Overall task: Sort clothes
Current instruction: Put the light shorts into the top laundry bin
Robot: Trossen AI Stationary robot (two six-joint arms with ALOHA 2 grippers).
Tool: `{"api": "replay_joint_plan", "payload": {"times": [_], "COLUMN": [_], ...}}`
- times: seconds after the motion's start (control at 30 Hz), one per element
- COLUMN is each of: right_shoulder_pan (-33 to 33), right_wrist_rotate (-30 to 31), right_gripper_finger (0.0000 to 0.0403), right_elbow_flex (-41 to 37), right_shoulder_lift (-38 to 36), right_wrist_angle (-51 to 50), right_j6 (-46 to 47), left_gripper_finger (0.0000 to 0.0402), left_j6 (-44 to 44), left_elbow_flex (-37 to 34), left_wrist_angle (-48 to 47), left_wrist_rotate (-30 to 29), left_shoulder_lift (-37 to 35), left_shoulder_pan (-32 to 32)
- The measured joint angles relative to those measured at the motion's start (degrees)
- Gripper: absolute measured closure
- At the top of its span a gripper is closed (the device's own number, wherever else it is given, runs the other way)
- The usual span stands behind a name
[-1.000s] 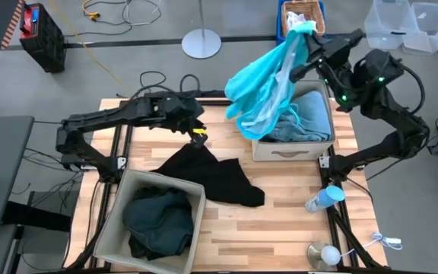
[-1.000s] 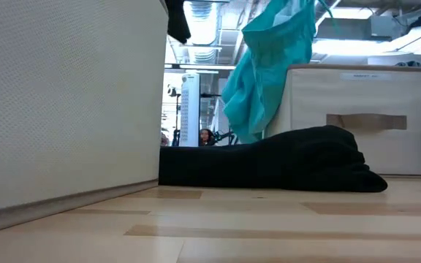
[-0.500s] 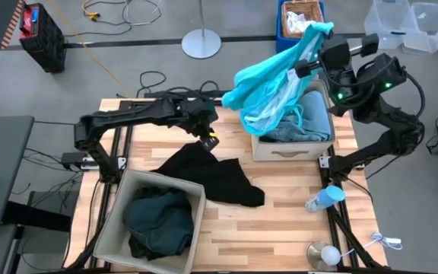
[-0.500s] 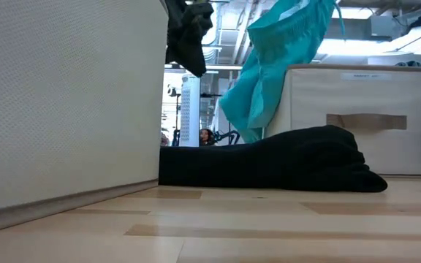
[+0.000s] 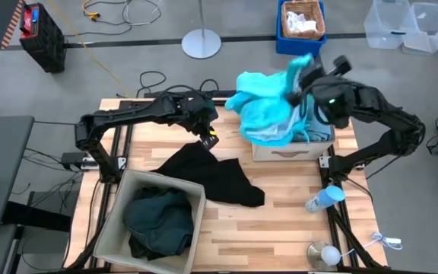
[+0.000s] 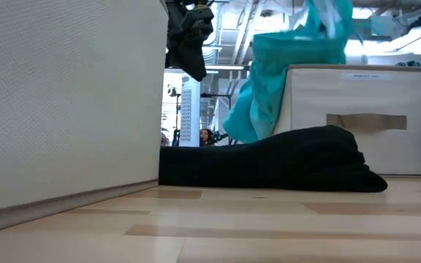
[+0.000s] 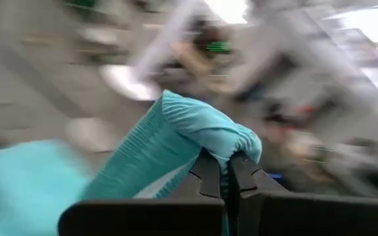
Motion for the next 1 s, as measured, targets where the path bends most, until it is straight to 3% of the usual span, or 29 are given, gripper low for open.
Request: {"api": "replay_joint_plan", "payload": {"times": [0.07, 0.17, 0.37, 0.7, 1.0], "right_shoulder_pan": [-1.14, -4.91, -12.6, -21.97, -26.69], "right_wrist_rotate": [-9.59, -20.24, -40.83, -53.72, -64.98], "right_gripper_finger": [0.0403, 0.0403, 0.0403, 0.0403, 0.0403], "right_elbow_flex": [0.0, -0.57, -5.22, -14.85, -23.97], "right_shoulder_lift": [0.25, 1.99, 5.25, 14.27, 23.15], "right_wrist_angle": [-9.42, -21.73, -26.23, -24.74, -20.25], "right_j6": [10.9, 19.84, 18.2, 13.12, 14.23], "left_gripper_finger": [0.0321, 0.0321, 0.0321, 0.0321, 0.0321], "left_j6": [0.03, 0.07, 0.2, -0.94, -2.1], "left_elbow_flex": [0.0, 0.0, 0.0, 0.0, 0.0], "left_wrist_angle": [0.0, 0.01, 0.45, 0.5, 0.46], "left_wrist_rotate": [0.0, 0.0, 0.01, 1.52, 3.14], "left_shoulder_lift": [0.0, -0.02, 0.0, -0.02, -0.04], "left_shoulder_pan": [0.19, 0.34, 0.36, 0.36, 0.31]}}
